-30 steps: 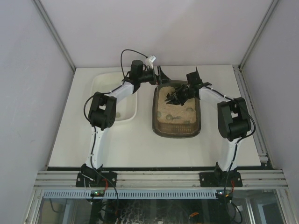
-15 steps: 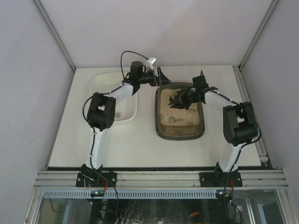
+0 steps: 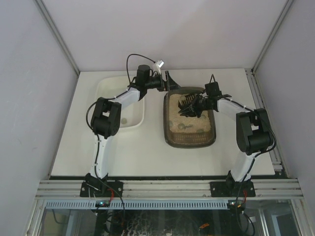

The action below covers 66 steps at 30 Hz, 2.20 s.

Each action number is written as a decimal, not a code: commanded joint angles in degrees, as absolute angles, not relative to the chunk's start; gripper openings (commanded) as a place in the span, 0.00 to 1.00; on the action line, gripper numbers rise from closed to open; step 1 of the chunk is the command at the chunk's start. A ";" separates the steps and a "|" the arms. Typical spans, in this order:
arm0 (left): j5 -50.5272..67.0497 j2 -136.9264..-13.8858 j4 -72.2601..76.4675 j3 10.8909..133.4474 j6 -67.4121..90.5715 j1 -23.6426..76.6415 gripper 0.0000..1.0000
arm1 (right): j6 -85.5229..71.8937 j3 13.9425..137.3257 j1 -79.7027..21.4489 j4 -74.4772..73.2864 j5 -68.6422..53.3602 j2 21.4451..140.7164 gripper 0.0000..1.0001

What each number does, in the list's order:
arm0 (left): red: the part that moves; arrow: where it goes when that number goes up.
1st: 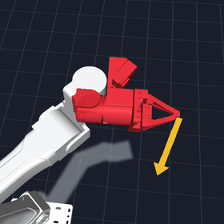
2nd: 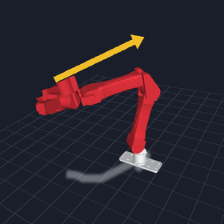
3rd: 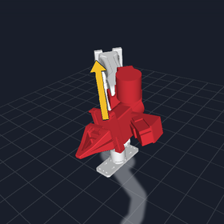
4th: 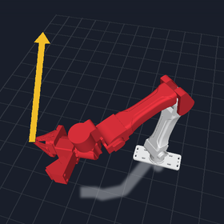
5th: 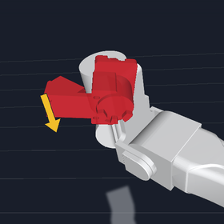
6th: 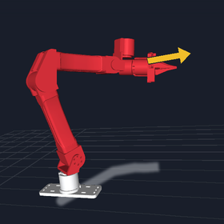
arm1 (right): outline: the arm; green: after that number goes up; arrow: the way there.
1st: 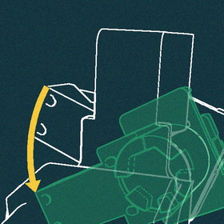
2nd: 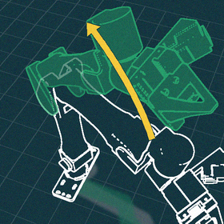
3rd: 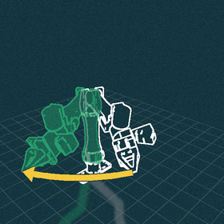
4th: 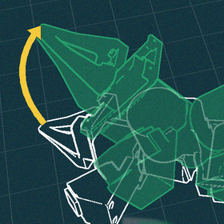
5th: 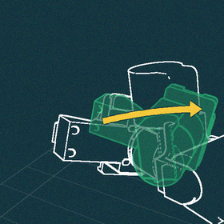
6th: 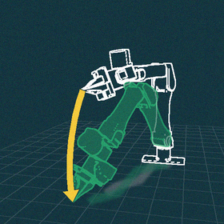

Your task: Clean the litter box

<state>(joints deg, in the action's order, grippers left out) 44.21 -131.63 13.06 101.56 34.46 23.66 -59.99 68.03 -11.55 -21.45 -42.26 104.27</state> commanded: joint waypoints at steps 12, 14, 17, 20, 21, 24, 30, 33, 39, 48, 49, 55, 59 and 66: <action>47.55 -125.18 10.33 99.32 35.09 23.82 0.97 | -59.35 48.64 -9.13 6.64 -50.01 97.40 0.00; 47.01 -124.88 9.40 99.35 35.16 23.82 0.97 | -59.11 46.98 -9.34 7.90 -50.35 95.94 0.00; 46.04 -124.12 7.07 99.32 35.01 23.77 0.96 | -57.49 45.03 -9.64 7.66 -50.91 93.21 0.00; 43.17 -122.86 1.44 100.21 33.32 23.82 0.95 | -55.94 42.42 -9.76 8.04 -51.75 90.06 0.00; 42.52 -122.25 -1.15 100.91 32.37 23.82 0.95 | -55.63 41.36 -9.69 8.78 -52.23 88.95 0.00; 42.77 -119.48 -9.38 101.84 28.33 23.74 0.93 | -56.07 37.59 -9.42 13.73 -54.46 85.35 0.00; 39.59 -108.21 -18.86 95.63 17.41 22.94 0.93 | -56.82 29.66 -9.93 27.34 -58.08 78.39 0.00; 42.71 -103.42 -26.21 94.08 11.76 21.08 0.93 | -55.95 26.35 -9.23 32.50 -57.59 72.53 0.00; 46.86 -92.74 -36.66 89.52 2.59 13.70 0.93 | -48.25 21.85 -9.18 28.00 -55.85 62.54 0.00; 39.91 -77.38 -43.27 77.73 -3.21 7.58 1.00 | -62.70 15.54 -5.27 45.31 -57.10 64.73 0.00; 39.12 -75.73 -43.21 76.15 -3.43 7.39 1.00 | -64.61 14.47 -3.74 48.66 -56.75 65.11 0.00; 29.12 -70.04 -45.54 72.73 -4.83 7.12 1.00 | -71.41 13.68 -5.94 58.54 -58.70 71.56 0.00; 26.31 -68.41 -46.10 70.71 -5.11 5.51 1.00 | -73.53 13.96 -5.57 62.28 -58.87 76.96 0.00; 28.36 -66.49 -44.71 67.08 -3.70 3.81 1.00 | -79.14 15.79 -5.93 70.88 -57.85 82.17 0.00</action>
